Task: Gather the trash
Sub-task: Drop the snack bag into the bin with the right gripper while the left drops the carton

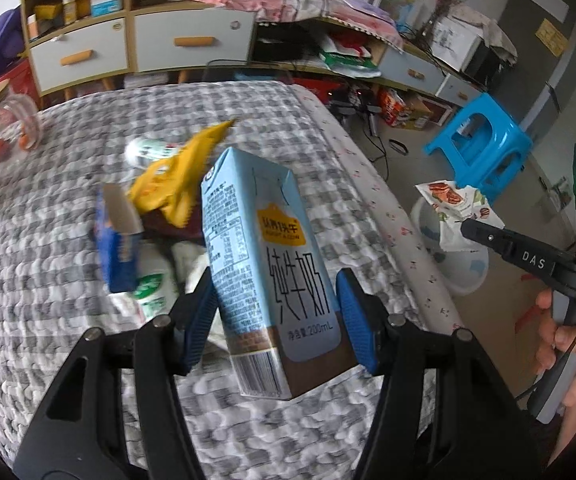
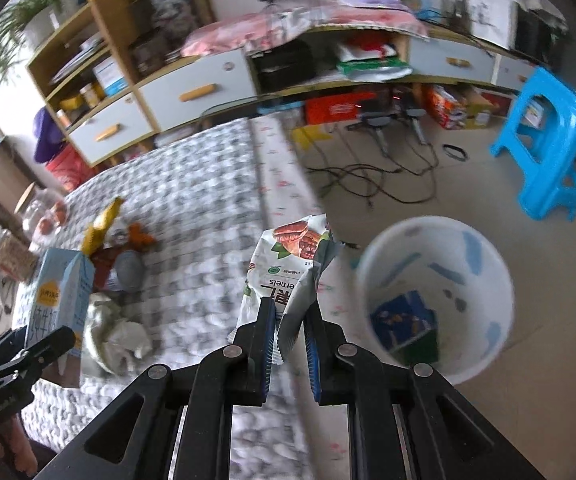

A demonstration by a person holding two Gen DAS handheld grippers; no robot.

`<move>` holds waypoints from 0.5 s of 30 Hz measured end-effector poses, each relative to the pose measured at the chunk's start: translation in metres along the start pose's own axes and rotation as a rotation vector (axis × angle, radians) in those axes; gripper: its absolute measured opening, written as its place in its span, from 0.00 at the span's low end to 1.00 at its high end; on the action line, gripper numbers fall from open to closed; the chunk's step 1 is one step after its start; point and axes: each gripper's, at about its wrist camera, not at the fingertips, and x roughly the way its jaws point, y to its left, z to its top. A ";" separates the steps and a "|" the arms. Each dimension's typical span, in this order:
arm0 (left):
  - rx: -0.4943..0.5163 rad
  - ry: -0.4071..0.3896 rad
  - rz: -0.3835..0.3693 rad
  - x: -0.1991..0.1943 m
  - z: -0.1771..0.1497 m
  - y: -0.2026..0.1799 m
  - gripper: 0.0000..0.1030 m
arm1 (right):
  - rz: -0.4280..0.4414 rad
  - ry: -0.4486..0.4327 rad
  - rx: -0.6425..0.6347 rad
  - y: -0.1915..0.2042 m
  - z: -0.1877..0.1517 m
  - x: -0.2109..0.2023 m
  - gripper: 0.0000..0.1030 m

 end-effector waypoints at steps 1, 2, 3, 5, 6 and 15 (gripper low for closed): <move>0.008 0.002 -0.003 0.002 0.001 -0.006 0.59 | -0.010 0.001 0.018 -0.011 -0.001 -0.002 0.15; 0.015 0.004 -0.005 0.005 0.001 -0.011 0.59 | -0.015 0.001 0.027 -0.017 -0.001 -0.002 0.15; 0.020 0.006 -0.008 0.006 0.002 -0.015 0.59 | -0.023 0.002 0.040 -0.026 -0.002 -0.004 0.15; 0.034 0.010 -0.014 0.011 0.002 -0.026 0.59 | -0.040 0.002 0.070 -0.043 -0.004 -0.006 0.15; 0.044 0.013 -0.018 0.014 0.003 -0.033 0.59 | -0.050 0.002 0.089 -0.055 -0.005 -0.007 0.15; 0.106 0.047 -0.054 0.041 0.007 -0.086 0.59 | -0.119 0.006 0.215 -0.125 -0.012 -0.005 0.19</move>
